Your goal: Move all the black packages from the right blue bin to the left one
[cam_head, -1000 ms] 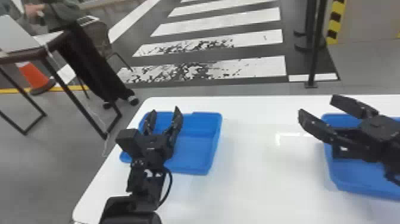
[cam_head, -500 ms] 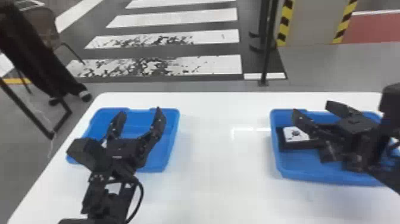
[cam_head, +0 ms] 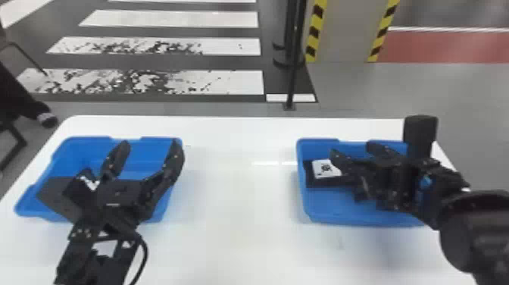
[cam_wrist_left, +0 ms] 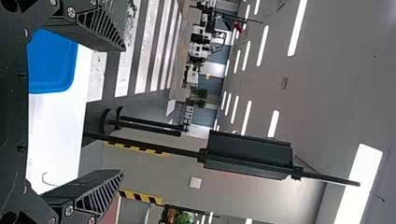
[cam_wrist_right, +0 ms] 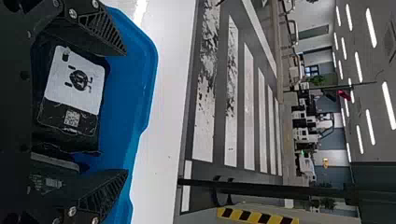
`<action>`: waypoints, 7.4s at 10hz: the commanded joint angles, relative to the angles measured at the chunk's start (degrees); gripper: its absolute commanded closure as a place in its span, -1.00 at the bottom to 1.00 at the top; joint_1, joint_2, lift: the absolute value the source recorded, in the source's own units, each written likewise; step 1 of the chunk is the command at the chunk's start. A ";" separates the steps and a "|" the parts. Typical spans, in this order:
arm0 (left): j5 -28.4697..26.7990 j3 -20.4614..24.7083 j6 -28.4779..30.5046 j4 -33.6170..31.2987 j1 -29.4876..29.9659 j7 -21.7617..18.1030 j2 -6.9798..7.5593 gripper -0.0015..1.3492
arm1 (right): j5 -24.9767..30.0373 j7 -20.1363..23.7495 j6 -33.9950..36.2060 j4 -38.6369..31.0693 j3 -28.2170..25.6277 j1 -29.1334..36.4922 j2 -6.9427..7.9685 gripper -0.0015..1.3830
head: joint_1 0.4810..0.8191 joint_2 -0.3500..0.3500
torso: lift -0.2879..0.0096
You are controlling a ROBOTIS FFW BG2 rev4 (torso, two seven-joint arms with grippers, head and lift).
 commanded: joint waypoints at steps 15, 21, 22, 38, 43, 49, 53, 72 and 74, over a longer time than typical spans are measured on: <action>-0.23 0.97 3.30 -0.08 -0.38 -0.43 -0.19 -0.79 | 0.45 0.80 7.30 11.87 7.41 -8.72 -0.96 0.71 | 0.27 0.04 | -0.19; 1.49 1.20 0.77 -0.08 0.04 -0.43 -0.46 -0.79 | -0.70 0.53 5.90 3.57 0.78 -1.55 -0.52 0.80 | 0.27 0.06 | -0.19; 3.43 0.63 -0.64 -0.08 0.04 -0.43 -0.46 -0.79 | -1.04 0.53 5.90 -0.65 -1.85 1.26 -0.52 0.80 | 0.27 0.03 | -0.19; 28.68 -17.20 0.49 -0.08 -3.62 -1.66 3.15 -0.78 | -26.29 9.85 -3.52 -5.43 10.61 -2.12 -1.58 0.80 | 0.27 0.07 | -0.19; 28.45 -17.08 0.49 -0.08 -3.76 -1.84 3.15 -0.68 | -28.23 10.03 -3.95 -5.71 13.24 -2.40 -1.75 0.80 | 0.27 0.14 | -0.19; 29.82 -16.85 3.86 -0.08 -3.90 -3.33 3.06 0.79 | -29.15 10.47 -5.91 -5.29 13.69 -2.82 -1.75 0.80 | 0.27 0.13 | -0.19; 14.40 -5.77 -4.72 5.13 -5.45 -1.40 1.48 0.79 | -30.40 11.26 -9.71 -2.76 13.81 -2.82 -1.84 0.50 | 0.23 0.25 | -0.19; 6.40 -6.68 -23.00 9.06 -3.05 2.29 0.42 -0.78 | 7.30 2.03 9.98 -14.57 -11.44 11.81 1.50 -0.63 | 0.27 -0.31 | -0.19; 7.43 -6.46 -21.45 9.06 -2.77 1.85 0.42 -0.77 | 6.27 2.03 7.59 -9.65 -8.59 8.85 0.97 -0.63 | 0.27 -0.31 | -0.19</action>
